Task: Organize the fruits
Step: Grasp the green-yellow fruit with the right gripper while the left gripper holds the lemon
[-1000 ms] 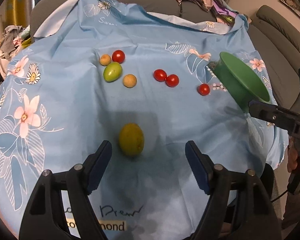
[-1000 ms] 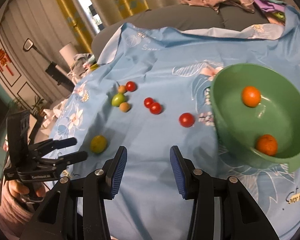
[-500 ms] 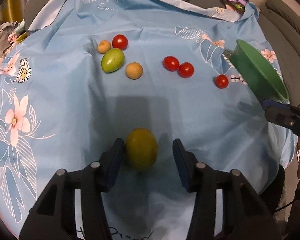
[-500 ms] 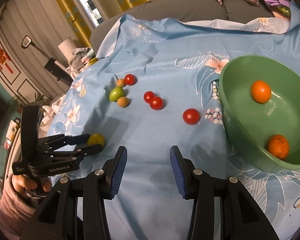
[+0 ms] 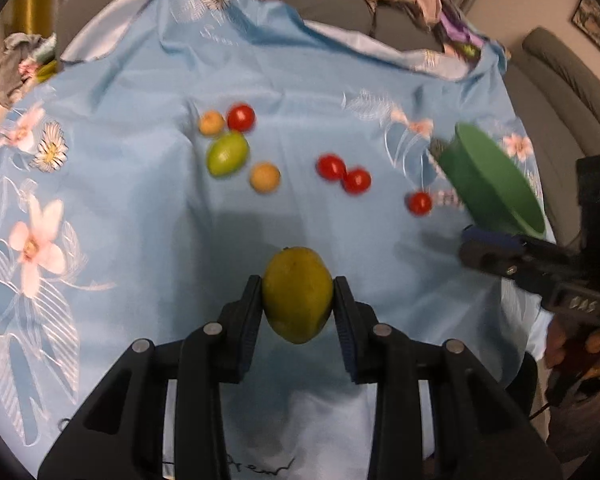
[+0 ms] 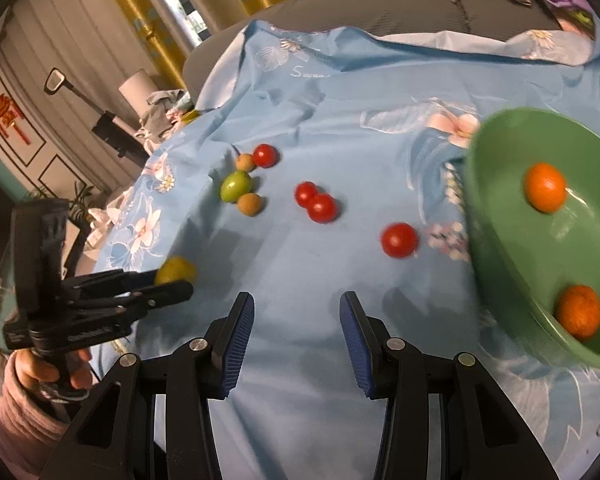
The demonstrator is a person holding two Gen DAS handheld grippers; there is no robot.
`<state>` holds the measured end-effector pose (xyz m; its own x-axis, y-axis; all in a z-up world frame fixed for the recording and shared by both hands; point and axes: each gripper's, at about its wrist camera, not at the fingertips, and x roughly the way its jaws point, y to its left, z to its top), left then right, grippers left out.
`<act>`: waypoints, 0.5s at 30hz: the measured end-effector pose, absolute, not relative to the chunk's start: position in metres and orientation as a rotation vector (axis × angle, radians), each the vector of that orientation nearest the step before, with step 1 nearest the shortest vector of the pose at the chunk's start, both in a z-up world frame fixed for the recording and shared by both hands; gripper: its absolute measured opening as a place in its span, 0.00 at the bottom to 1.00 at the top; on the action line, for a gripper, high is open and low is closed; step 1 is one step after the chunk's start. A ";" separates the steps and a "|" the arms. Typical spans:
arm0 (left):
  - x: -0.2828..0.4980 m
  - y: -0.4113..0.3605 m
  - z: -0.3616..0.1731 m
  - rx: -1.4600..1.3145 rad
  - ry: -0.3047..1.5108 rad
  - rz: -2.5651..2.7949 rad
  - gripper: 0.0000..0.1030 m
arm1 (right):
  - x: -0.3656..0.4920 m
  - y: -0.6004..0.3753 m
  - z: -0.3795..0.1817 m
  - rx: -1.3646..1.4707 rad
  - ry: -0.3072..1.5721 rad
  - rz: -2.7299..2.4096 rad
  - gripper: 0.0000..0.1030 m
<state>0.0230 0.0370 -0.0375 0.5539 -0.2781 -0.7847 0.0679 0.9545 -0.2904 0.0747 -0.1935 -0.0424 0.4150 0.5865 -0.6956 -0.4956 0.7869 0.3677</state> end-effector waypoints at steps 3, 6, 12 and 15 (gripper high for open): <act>0.023 0.048 -0.027 -0.255 0.926 -0.184 0.34 | 0.080 -0.172 -0.038 0.052 0.884 0.717 0.44; 0.024 0.060 -0.021 -0.270 0.901 -0.152 0.34 | 0.094 -0.144 -0.036 -0.005 0.852 0.749 0.44; 0.020 0.088 -0.016 -0.308 0.869 -0.118 0.34 | 0.130 -0.080 -0.042 -0.146 0.852 0.799 0.44; 0.020 0.098 -0.017 -0.327 0.862 -0.110 0.34 | 0.146 -0.050 -0.048 -0.237 0.846 0.801 0.44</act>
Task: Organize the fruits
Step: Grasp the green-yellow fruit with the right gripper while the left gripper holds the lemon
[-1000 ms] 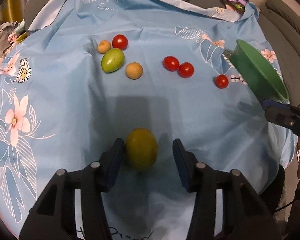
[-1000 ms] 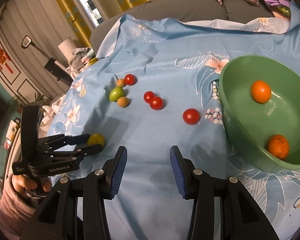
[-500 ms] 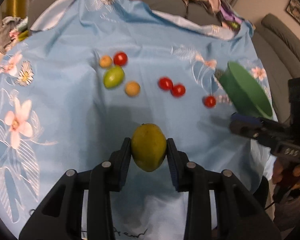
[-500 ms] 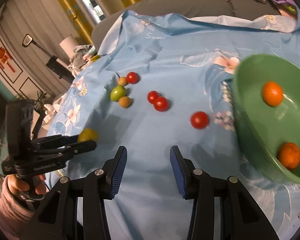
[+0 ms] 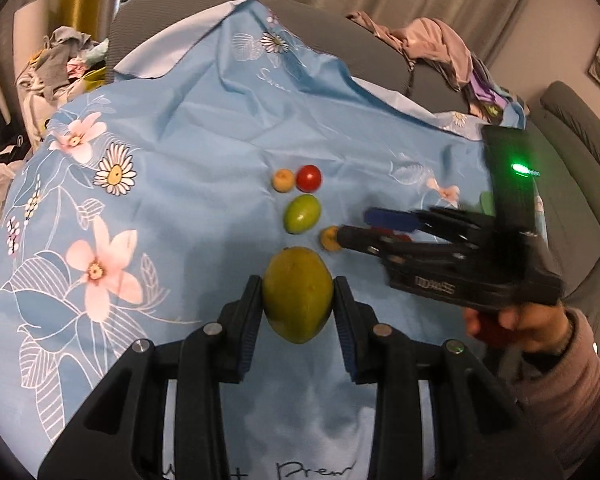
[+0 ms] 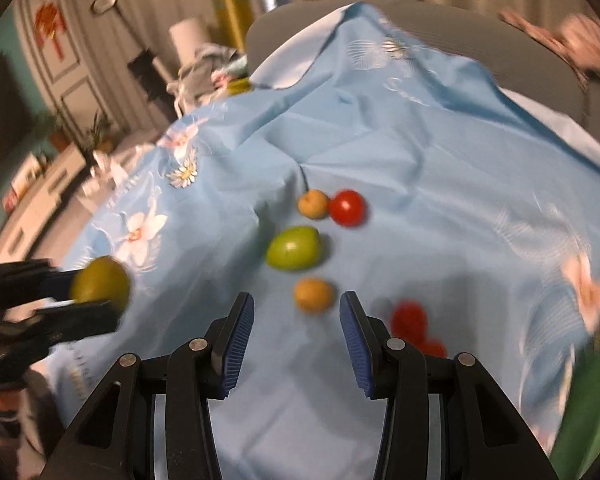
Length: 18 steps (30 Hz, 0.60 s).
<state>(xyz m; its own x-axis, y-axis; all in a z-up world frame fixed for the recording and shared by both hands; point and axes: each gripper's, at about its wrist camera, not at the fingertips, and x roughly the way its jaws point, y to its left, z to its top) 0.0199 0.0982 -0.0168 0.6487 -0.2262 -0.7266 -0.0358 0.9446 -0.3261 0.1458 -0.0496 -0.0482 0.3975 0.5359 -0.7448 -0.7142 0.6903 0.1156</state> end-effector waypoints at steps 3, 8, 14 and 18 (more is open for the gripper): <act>0.020 0.104 -0.019 -0.339 0.862 -0.111 0.34 | 0.160 -0.028 -0.057 -0.295 0.867 0.811 0.44; 0.021 0.107 -0.023 -0.352 0.864 -0.123 0.34 | 0.172 -0.009 -0.068 -0.381 0.877 0.811 0.46; 0.023 0.108 -0.025 -0.356 0.868 -0.133 0.34 | 0.178 0.001 -0.076 -0.413 0.879 0.810 0.49; 0.024 0.106 -0.025 -0.351 0.872 -0.139 0.34 | 0.181 -0.002 -0.078 -0.377 0.899 0.835 0.47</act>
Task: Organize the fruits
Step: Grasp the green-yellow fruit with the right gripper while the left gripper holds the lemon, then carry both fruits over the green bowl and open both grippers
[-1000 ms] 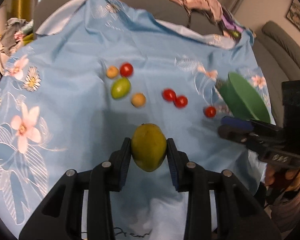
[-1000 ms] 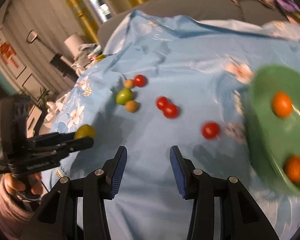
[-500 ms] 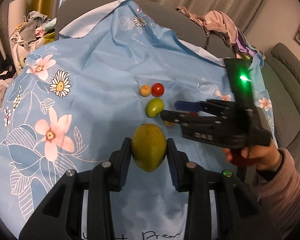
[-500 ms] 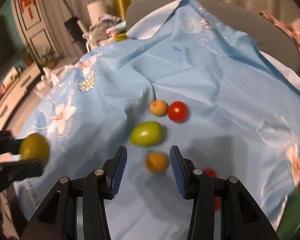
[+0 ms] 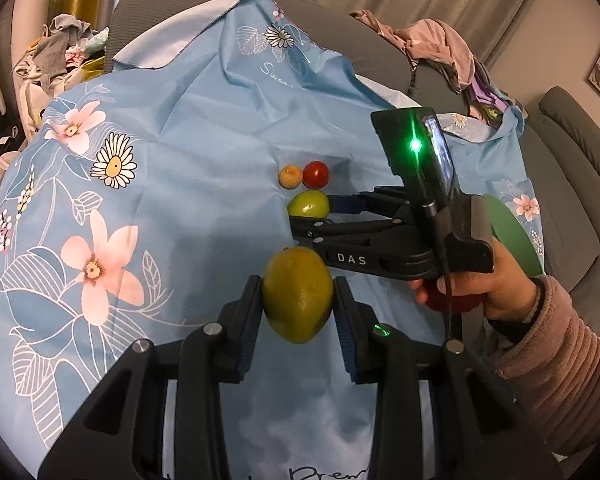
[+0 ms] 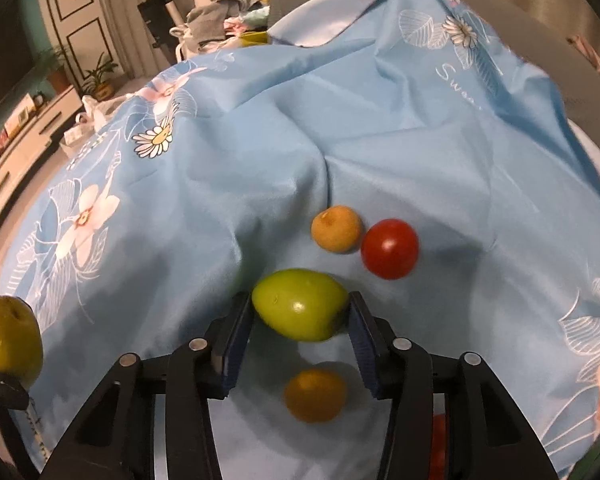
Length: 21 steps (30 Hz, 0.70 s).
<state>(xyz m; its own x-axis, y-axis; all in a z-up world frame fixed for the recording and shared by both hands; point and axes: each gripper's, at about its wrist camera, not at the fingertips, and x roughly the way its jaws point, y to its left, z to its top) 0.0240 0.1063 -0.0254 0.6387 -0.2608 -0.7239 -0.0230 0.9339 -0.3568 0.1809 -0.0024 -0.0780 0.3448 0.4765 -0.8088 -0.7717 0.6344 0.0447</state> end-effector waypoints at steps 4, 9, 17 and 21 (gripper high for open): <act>0.024 0.102 -0.024 -0.342 0.873 -0.152 0.34 | 0.176 -0.013 -0.068 -0.309 0.891 0.841 0.47; 0.022 0.090 -0.018 -0.324 0.869 -0.173 0.34 | 0.156 -0.041 -0.046 -0.245 0.861 0.833 0.47; 0.018 0.053 -0.008 -0.277 0.873 -0.236 0.34 | 0.118 -0.108 -0.023 -0.117 0.822 0.783 0.47; 0.020 0.027 -0.002 -0.246 0.876 -0.286 0.34 | 0.101 -0.150 -0.016 -0.057 0.792 0.737 0.47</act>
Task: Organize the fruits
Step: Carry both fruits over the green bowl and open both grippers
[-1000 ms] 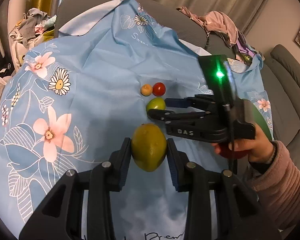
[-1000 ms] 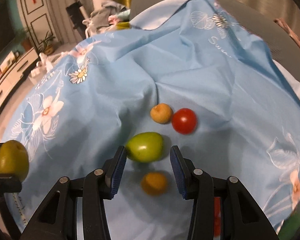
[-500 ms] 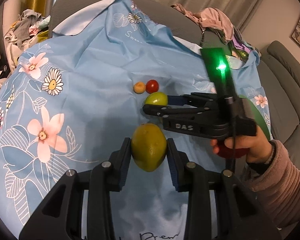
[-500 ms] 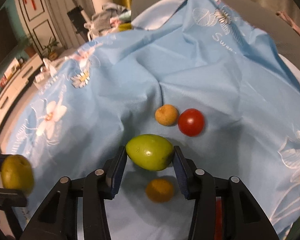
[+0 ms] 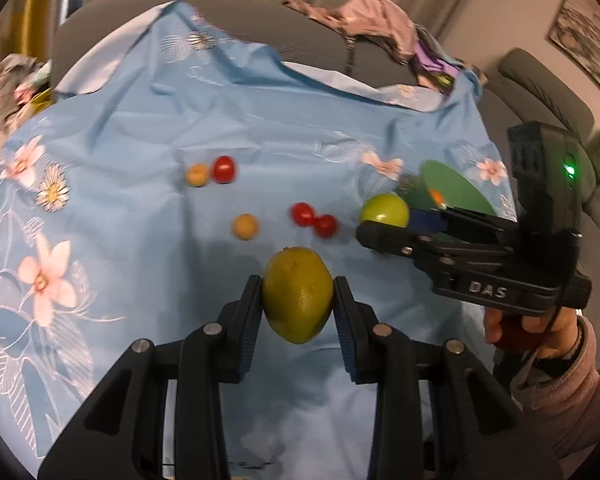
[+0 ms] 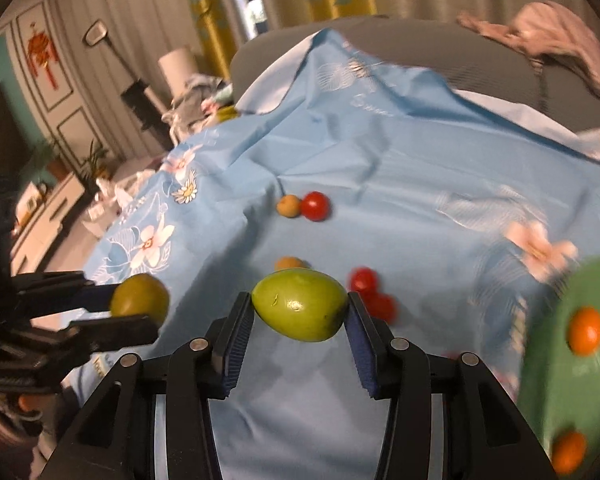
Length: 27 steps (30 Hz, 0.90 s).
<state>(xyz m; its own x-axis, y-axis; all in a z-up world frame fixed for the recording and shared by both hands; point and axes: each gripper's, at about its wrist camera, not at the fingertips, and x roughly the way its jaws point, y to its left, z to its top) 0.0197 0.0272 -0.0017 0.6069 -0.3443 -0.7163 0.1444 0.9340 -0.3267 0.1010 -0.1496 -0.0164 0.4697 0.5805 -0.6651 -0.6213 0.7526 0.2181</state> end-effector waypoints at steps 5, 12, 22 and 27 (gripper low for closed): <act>0.027 -0.012 0.008 -0.194 0.875 -0.354 0.34 | 0.083 -0.201 -0.008 -0.007 0.753 0.652 0.47; 0.041 -0.070 0.021 -0.116 0.860 -0.476 0.34 | 0.069 -0.268 -0.008 0.069 0.723 0.544 0.47; 0.073 -0.154 0.033 0.018 0.845 -0.629 0.34 | 0.062 -0.338 -0.011 0.131 0.686 0.362 0.47; 0.096 -0.186 0.021 0.047 0.874 -0.650 0.34 | 0.068 -0.353 -0.022 0.144 0.711 0.325 0.47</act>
